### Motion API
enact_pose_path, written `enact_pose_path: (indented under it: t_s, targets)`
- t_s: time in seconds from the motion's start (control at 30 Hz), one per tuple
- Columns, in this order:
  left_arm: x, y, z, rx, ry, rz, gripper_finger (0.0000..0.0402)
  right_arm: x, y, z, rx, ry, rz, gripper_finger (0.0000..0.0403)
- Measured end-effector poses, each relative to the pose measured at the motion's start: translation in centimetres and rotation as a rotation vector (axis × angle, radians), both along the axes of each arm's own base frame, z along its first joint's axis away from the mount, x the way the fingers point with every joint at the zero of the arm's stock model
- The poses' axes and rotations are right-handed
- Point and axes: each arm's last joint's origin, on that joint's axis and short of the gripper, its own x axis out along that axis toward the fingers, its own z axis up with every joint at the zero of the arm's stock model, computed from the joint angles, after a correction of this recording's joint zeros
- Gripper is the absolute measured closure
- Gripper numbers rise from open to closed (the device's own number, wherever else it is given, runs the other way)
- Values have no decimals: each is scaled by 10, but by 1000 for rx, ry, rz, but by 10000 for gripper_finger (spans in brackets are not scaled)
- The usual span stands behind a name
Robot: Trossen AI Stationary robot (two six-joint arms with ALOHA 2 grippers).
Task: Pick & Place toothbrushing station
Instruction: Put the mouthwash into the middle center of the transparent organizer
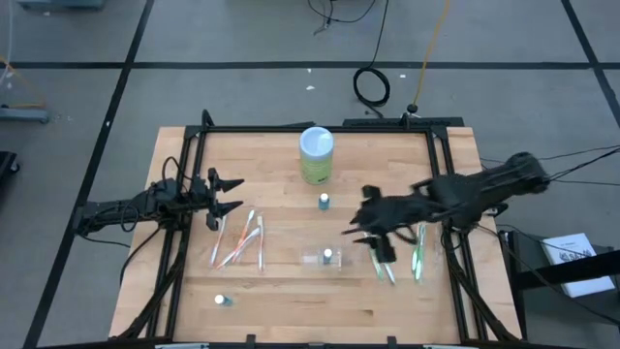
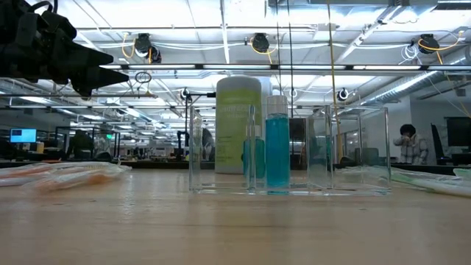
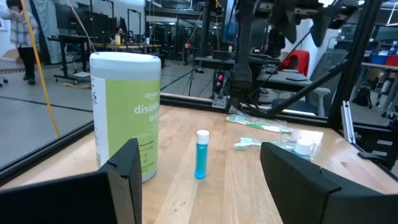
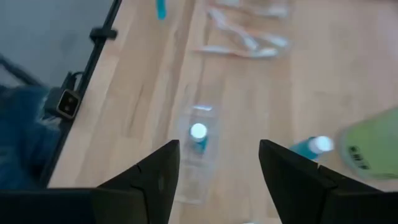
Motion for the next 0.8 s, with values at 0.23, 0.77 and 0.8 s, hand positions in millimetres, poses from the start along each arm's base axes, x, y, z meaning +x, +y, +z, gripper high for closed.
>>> enact_pose_path:
  t_s: [0.23, 0.77, 0.8]
  targets:
    - [0, 0, 0, 0, 0, 0, 169, -53, -13, -36, -16, -302, -75, 192]
    - [0, 0, 0, 0, 0, 0, 169, -104, -56, -146, -94, -746, -215, 193]
    - [0, 0, 0, 0, 0, 0, 169, -106, -59, -148, -107, -757, -225, 193]
